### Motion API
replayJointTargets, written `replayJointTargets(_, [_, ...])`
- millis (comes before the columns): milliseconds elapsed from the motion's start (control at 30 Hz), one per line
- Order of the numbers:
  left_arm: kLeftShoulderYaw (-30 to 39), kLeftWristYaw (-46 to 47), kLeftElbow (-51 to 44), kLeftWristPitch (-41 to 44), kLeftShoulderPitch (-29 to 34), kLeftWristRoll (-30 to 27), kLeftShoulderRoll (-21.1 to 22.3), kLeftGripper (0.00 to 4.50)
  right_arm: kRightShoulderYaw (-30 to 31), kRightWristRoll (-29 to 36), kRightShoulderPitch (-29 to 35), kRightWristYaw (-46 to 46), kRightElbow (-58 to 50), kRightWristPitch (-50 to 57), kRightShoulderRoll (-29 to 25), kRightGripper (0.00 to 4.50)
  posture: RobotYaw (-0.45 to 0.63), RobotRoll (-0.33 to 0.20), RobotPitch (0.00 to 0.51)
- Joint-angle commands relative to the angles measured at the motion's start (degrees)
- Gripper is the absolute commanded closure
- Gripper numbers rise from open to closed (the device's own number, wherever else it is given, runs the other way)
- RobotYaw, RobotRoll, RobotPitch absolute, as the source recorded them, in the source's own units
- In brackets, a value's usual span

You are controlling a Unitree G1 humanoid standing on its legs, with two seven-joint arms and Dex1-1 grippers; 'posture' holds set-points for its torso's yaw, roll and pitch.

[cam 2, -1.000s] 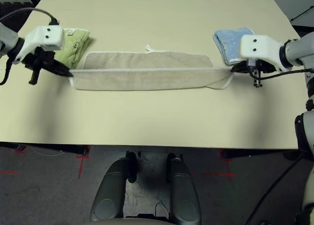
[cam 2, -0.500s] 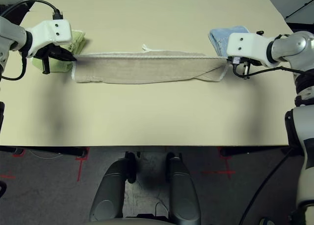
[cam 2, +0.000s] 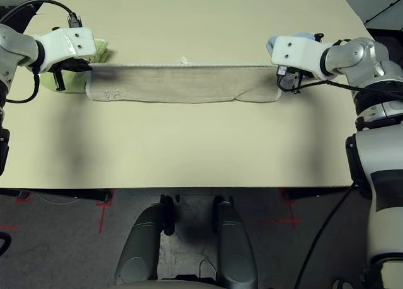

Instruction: Fold the towel and set it aside.

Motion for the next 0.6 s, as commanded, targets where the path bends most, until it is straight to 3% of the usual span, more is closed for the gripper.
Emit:
replayJointTargets(33, [0.7, 1.2, 1.7, 0.3, -0.5, 2.0, 0.6, 4.48, -0.9, -0.8, 0.2, -0.1, 1.1, 2.4, -1.0, 4.5, -0.01, 0.0, 0.274])
replayJointTargets(533, [1.6, 4.1, 2.2, -1.8, 0.3, 4.3, -0.5, 4.48, -1.2, -0.7, 0.5, 0.6, 0.6, 3.3, -1.1, 4.5, -0.01, 0.0, 0.274])
replayJointTargets(600, [1.8, 5.9, 2.3, -1.9, 0.3, 4.5, -0.6, 4.03, -1.1, -0.6, 0.5, 1.7, 0.5, 3.6, -1.1, 3.96, -0.01, 0.0, 0.274])
